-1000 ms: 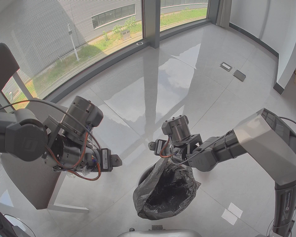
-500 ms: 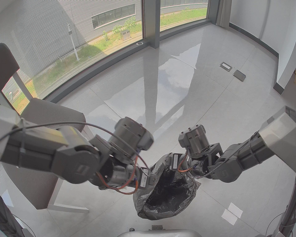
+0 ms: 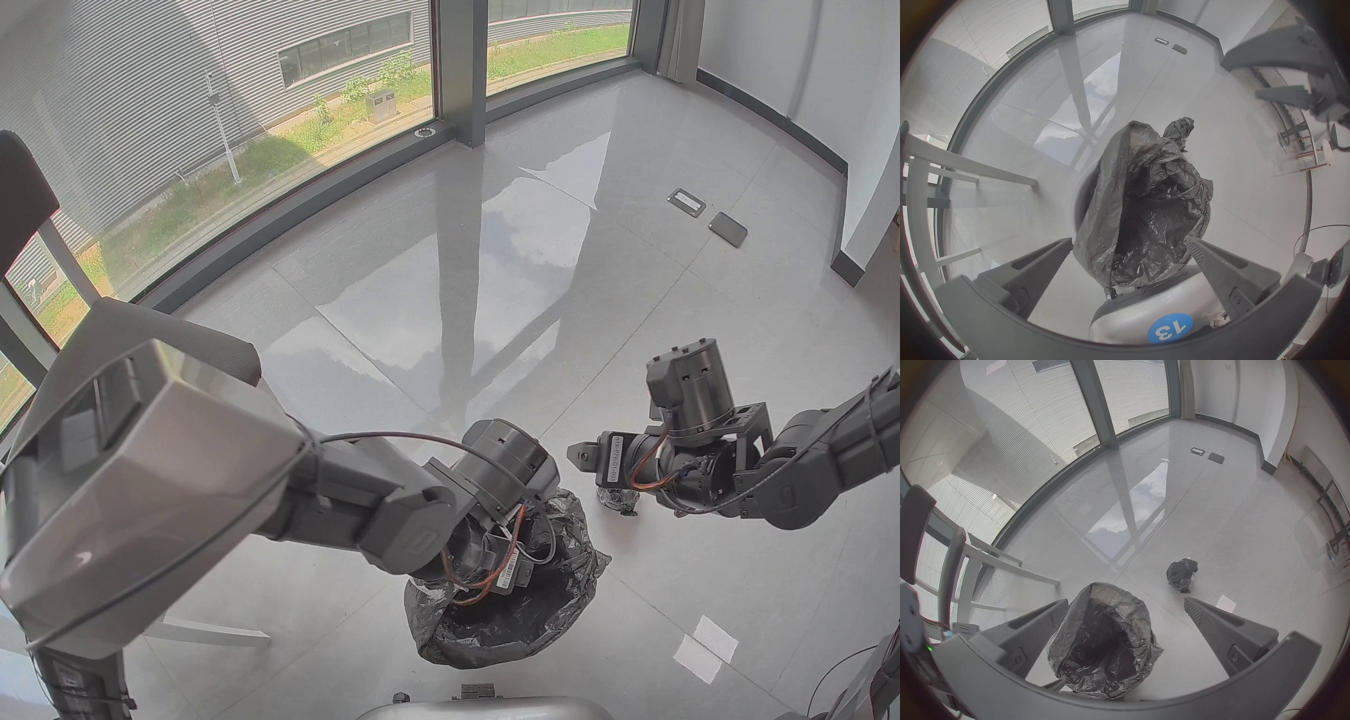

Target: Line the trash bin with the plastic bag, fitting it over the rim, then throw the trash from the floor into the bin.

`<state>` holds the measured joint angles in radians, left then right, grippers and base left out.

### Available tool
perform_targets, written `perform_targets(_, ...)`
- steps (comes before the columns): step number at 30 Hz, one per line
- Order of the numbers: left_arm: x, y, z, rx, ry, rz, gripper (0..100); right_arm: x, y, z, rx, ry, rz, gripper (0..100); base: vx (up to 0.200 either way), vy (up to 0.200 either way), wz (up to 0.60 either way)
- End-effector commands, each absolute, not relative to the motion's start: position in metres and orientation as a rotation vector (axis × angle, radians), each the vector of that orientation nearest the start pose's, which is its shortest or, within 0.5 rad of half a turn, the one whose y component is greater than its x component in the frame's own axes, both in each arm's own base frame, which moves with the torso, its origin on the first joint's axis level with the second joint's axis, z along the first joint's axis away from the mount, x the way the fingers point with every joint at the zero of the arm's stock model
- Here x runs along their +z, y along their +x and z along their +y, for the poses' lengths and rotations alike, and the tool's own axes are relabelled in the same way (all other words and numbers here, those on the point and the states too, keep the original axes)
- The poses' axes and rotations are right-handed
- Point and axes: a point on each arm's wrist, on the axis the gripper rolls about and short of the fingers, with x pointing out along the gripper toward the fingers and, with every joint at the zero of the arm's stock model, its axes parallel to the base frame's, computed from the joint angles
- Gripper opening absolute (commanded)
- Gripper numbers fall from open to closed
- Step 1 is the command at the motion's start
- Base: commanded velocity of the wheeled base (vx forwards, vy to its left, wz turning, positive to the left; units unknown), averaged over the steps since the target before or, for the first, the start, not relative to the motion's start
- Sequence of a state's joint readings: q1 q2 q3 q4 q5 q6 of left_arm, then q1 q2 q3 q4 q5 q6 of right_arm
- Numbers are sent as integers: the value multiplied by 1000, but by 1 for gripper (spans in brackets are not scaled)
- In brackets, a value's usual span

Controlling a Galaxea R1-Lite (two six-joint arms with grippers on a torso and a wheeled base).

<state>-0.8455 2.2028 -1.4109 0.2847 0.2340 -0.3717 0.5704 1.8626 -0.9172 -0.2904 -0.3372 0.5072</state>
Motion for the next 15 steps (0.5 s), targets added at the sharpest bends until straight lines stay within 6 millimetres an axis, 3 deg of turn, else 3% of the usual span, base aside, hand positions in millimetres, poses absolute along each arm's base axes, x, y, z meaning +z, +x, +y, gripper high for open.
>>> perform_targets(1, 51, 284, -308, -341, 253, 1045, 100, 141, 274, 165, 79, 218, 596, 100, 0, 0, 0)
perform_targets(8, 41, 304, -309, -315, 237, 1040, 100, 143, 274, 165, 83, 221, 588, 100, 0, 0, 0)
perform_targets(11, 42, 321, -299, -282, 205, 1030, 100, 143, 274, 165, 85, 216, 587, 100, 0, 0, 0)
perform_targets(15, 43, 328, -292, -265, 197, 1029, 100, 144, 275, 165, 89, 212, 584, 100, 0, 0, 0)
